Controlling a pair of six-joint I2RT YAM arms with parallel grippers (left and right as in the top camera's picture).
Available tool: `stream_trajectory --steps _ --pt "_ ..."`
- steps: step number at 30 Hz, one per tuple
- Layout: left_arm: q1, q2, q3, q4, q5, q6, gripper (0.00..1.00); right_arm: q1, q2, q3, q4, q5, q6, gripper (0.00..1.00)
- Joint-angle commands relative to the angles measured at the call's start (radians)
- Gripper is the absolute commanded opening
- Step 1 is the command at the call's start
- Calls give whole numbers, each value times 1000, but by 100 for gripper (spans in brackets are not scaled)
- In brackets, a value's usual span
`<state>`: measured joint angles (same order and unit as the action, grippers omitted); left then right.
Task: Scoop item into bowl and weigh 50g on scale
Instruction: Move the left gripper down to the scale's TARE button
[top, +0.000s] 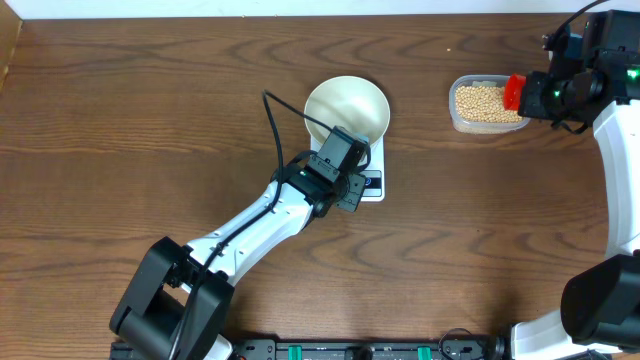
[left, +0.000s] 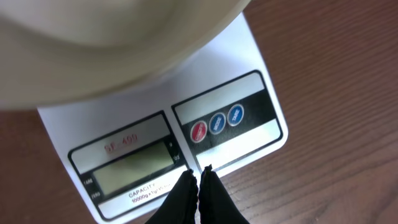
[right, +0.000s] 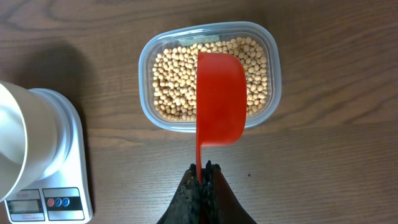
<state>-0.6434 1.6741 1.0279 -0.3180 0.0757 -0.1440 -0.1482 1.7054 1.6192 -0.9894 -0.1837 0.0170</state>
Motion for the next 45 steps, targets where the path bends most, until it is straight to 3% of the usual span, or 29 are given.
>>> stream_trajectory --steps 1,6,11,29,45 --pt "2 22 -3 23 -8 58 7 -5 2 -6 2 -10 -11 2" --pt "-18 82 -3 55 -8 59 7 -5 2 -6 2 -10 -11 2" --pt "-39 127 -3 92 -9 152 7 -5 2 -6 0 -10 -11 2" --pt "-39 234 -3 186 -88 151 7 -5 2 -6 0 -10 -11 1" --pt "-39 234 -3 147 -174 141 7 -5 2 -6 0 -9 -11 2"
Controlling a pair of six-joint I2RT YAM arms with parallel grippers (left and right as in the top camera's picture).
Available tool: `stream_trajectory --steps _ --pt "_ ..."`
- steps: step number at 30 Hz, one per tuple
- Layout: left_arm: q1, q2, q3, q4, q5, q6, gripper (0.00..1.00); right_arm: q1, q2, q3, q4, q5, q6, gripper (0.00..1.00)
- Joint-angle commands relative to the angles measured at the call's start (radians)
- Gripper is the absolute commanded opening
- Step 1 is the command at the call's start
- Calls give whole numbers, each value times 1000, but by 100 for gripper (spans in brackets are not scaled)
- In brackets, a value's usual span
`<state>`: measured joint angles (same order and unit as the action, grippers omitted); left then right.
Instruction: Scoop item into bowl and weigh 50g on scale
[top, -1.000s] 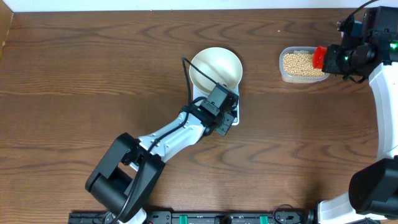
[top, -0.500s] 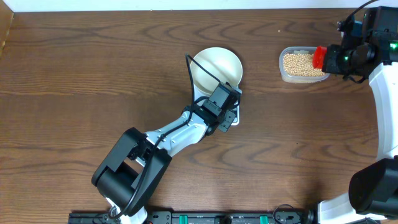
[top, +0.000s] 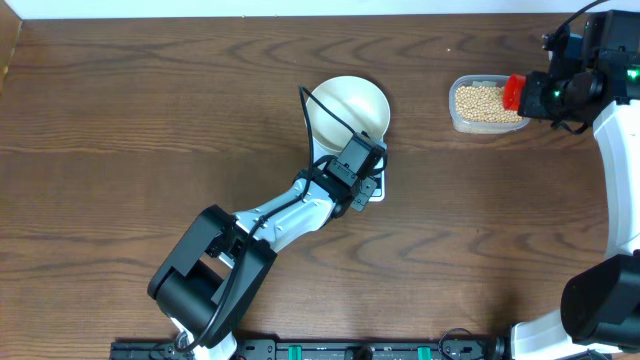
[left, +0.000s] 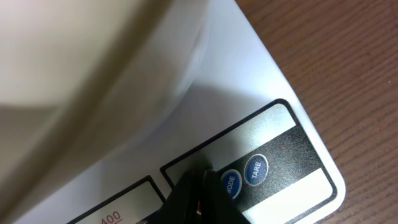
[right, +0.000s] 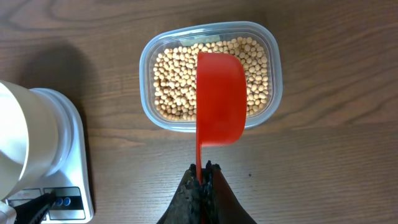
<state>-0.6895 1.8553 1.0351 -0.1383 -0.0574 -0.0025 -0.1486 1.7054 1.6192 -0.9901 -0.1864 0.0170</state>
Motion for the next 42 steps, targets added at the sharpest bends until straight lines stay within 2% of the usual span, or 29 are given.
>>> stream_trajectory --steps 1,8,14,31,35,42 --pt "7 53 -11 -36 -41 -3 7 -5 2 -6 1 -6 -11 2" --pt "7 53 -11 -44 -32 -21 7 -5 2 -6 1 -6 -11 2" --pt "3 53 -11 -43 43 -21 8 -5 2 -6 2 -6 -11 2" --pt "0 83 -12 -70 37 -21 7 -5 2 -6 -12 -7 -11 2" --pt "0 87 -13 -79 -23 -58 7 -5 2 -6 -17 -7 -11 2" --pt "-2 87 -13 -101 -26 -59 7 -5 2 -6 -16 -6 -11 2"
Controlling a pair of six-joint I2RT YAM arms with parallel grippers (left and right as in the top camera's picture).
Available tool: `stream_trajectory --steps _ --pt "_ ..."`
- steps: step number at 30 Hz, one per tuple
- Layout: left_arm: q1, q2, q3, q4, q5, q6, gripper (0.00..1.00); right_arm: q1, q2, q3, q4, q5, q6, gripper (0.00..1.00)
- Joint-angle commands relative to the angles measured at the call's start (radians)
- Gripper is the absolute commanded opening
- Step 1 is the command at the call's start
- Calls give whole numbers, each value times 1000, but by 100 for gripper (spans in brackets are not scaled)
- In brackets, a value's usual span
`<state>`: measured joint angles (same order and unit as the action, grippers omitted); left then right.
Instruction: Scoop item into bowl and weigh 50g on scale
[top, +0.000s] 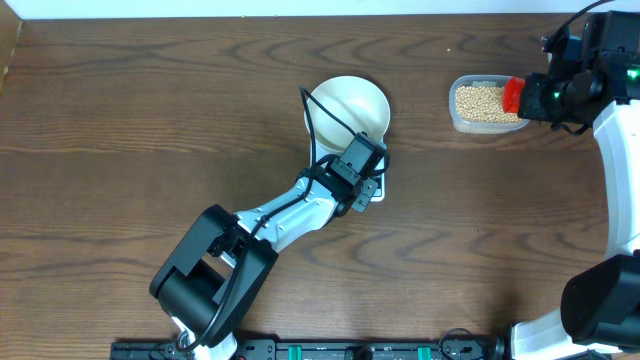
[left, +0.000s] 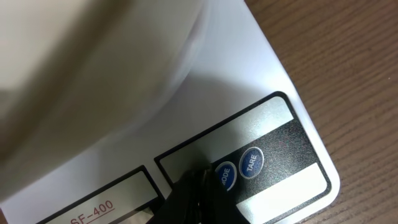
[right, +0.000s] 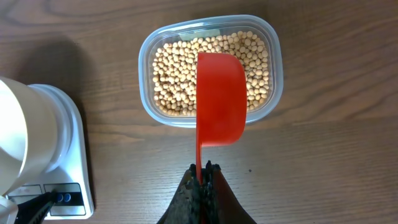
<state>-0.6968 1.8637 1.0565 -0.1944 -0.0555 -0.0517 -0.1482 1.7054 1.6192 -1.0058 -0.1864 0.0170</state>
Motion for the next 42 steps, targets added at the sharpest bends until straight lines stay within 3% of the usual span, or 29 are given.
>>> stream_trajectory --steps 1,15,27,31,42 --pt "5 79 -35 -48 -27 -10 7 -5 2 -6 0 -6 -11 1" --pt "5 35 -25 -111 -27 -9 7 -5 2 -6 3 -6 -11 2" --pt "6 -396 -5 -111 -24 -4 7 -6 2 -6 4 5 -12 2" --pt "6 -486 -5 -112 -25 68 7 -5 2 -6 12 4 -12 2" --pt "6 -455 -5 -201 -26 75 7 -5 2 -6 52 4 -12 1"
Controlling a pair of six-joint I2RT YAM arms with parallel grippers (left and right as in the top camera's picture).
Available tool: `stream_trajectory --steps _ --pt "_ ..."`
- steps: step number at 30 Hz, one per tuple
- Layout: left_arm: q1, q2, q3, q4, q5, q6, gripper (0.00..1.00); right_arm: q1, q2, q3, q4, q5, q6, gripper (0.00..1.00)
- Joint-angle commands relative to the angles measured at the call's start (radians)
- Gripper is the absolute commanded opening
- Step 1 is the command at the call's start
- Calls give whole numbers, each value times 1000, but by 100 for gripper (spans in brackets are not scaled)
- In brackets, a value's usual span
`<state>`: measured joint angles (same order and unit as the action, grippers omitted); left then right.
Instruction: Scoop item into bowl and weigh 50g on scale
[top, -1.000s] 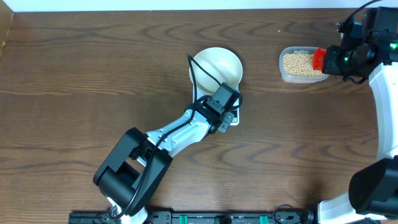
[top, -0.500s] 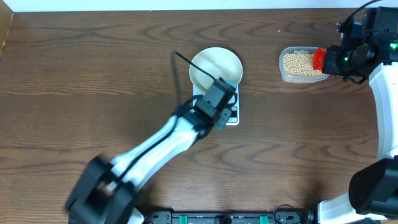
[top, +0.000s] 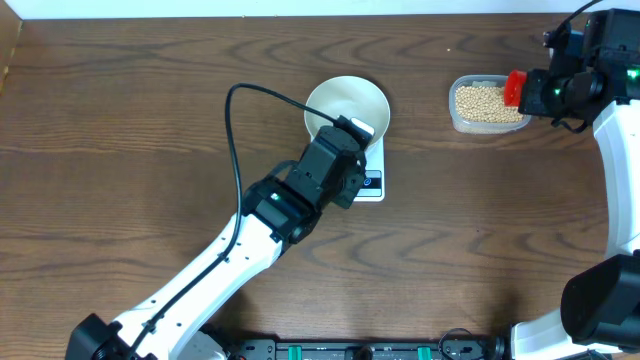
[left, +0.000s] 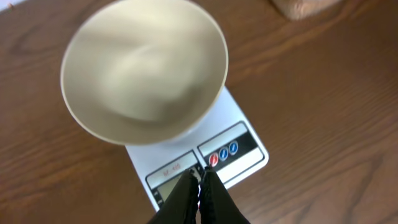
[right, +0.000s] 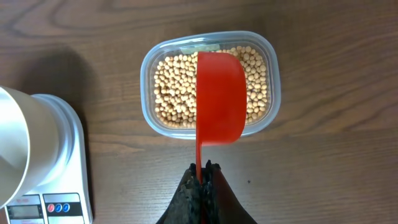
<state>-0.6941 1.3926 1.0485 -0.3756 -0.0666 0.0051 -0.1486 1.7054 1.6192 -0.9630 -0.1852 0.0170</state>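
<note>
An empty cream bowl (top: 347, 106) (left: 144, 78) stands on the white scale (top: 372, 182) (left: 244, 155) at the table's middle. My left gripper (left: 199, 173) is shut and empty, raised above the scale's display and buttons. A clear tub of soybeans (top: 486, 103) (right: 210, 84) sits at the back right. My right gripper (right: 203, 167) is shut on the handle of a red scoop (right: 220, 98) (top: 514, 88), which hangs over the tub with its back towards the wrist camera.
The brown wooden table (top: 130, 110) carries only these things. The left arm's black cable (top: 232, 130) loops over the table left of the bowl. The right arm (top: 620, 150) stands along the right edge.
My left gripper has gone from low at the scale's buttons to well above the scale, still shut. The right gripper with the scoop has barely shifted over the tub.
My left gripper hovered shut over the scale's front panel. Then its tips were down at the button row beside the MODE and TARE buttons, and stayed there. Now it is lifted high above the scale. The right gripper held the red scoop over the soybean tub throughout.
</note>
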Motion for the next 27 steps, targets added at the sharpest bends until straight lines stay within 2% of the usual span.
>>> stream_trajectory --steps 1,10,19,27 --pt "4 20 3 -24 -14 18 8 -5 2 -6 12 3 -12 1" --pt "3 118 2 -20 -13 17 7 -5 2 -6 31 3 -12 2" --pt "3 266 2 66 -10 17 7 -5 2 -6 11 3 -12 1" --pt "3 373 2 120 56 18 8 -5 2 -6 -11 3 -34 1"
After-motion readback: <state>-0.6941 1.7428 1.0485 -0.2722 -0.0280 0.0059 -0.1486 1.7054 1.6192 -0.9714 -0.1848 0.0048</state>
